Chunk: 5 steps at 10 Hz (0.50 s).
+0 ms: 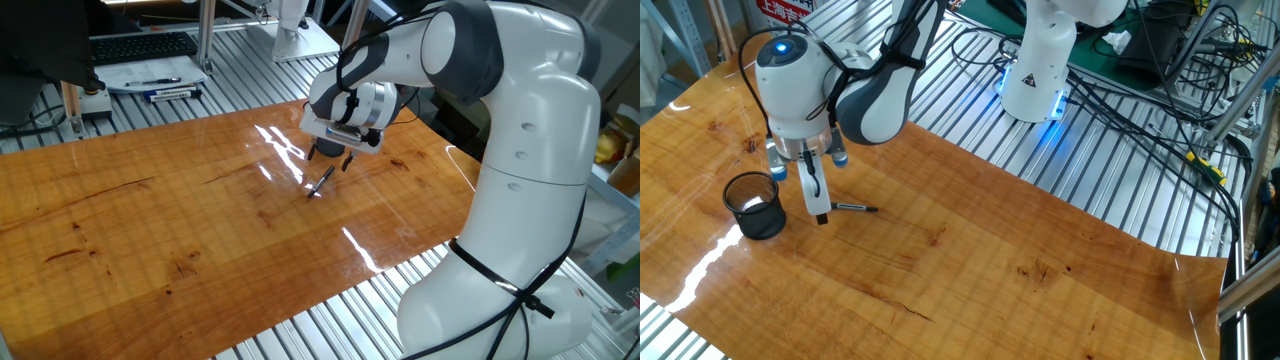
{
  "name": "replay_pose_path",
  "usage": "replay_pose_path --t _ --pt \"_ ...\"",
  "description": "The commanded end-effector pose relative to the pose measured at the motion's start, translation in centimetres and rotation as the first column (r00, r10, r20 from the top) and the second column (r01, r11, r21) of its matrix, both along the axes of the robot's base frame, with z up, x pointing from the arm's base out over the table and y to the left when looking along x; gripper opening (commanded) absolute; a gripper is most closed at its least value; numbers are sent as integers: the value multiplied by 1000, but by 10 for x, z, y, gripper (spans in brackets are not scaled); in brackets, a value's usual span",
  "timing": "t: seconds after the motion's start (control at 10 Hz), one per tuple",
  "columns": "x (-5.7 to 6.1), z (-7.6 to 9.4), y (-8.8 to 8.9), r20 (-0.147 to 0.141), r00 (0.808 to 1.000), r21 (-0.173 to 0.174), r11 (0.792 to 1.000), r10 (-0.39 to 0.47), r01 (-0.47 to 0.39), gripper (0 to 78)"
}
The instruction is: Put the pen into the pen holder
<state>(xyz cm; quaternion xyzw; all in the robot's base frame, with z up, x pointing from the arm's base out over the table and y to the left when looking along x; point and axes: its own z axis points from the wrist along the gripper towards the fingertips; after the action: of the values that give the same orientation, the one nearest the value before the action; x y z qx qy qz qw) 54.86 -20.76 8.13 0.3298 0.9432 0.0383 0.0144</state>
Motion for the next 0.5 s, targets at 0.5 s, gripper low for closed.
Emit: replay_pose_path --t 0.5 --pt "1 -15 -1 9 987 -57 986 -158 158 774"
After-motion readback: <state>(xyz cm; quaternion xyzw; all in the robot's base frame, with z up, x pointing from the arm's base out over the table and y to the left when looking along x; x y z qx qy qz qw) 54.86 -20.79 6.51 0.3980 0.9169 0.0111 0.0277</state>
